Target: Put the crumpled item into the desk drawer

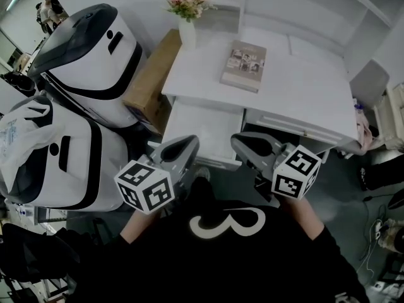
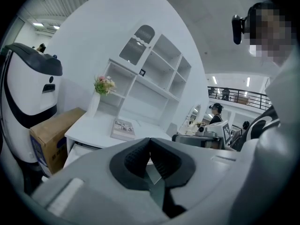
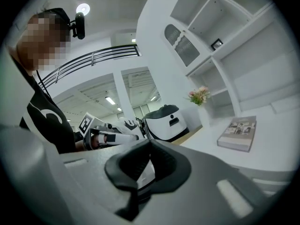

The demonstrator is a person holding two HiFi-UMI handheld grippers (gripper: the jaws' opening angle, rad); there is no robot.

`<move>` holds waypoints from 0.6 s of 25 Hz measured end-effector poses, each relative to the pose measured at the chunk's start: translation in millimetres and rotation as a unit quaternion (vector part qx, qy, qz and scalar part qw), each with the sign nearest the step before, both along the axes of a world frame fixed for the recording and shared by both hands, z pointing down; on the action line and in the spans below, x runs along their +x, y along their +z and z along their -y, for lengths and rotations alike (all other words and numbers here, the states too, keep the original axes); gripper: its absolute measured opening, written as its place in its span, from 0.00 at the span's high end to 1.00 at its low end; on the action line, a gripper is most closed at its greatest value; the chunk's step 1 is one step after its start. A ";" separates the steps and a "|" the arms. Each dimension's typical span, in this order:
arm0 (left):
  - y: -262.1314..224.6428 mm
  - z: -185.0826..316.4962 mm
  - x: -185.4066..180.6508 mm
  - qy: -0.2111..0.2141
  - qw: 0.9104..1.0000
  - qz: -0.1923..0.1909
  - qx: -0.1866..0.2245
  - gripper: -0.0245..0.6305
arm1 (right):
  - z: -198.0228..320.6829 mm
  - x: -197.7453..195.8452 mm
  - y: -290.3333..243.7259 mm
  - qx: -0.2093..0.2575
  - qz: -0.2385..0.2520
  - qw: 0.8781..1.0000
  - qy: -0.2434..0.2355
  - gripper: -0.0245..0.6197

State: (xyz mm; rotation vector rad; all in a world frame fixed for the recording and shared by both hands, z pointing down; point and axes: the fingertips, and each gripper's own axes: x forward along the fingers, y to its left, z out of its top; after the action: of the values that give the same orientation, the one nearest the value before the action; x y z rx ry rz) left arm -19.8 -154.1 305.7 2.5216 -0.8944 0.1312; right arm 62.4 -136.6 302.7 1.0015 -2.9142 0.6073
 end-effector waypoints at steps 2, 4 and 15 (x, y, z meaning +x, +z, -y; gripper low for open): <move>-0.2 -3.0 1.3 0.002 1.000 0.000 0.000 0.95 | -3.6 -1.1 2.0 -0.005 -0.001 1.000 -0.002 0.96; -1.8 -4.2 3.4 0.005 1.000 0.000 0.002 0.95 | -5.6 -1.5 1.1 -0.004 -0.003 1.000 -0.003 0.96; -8.0 -7.4 16.1 0.024 1.000 0.011 0.010 0.95 | -10.5 6.6 3.6 -0.005 -0.004 1.000 0.005 0.96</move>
State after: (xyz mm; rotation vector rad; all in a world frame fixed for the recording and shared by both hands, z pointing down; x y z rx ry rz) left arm -3.8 -146.7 297.7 2.5650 -0.8486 0.1674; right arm 69.1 -126.1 306.3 1.0152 -2.8988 0.6163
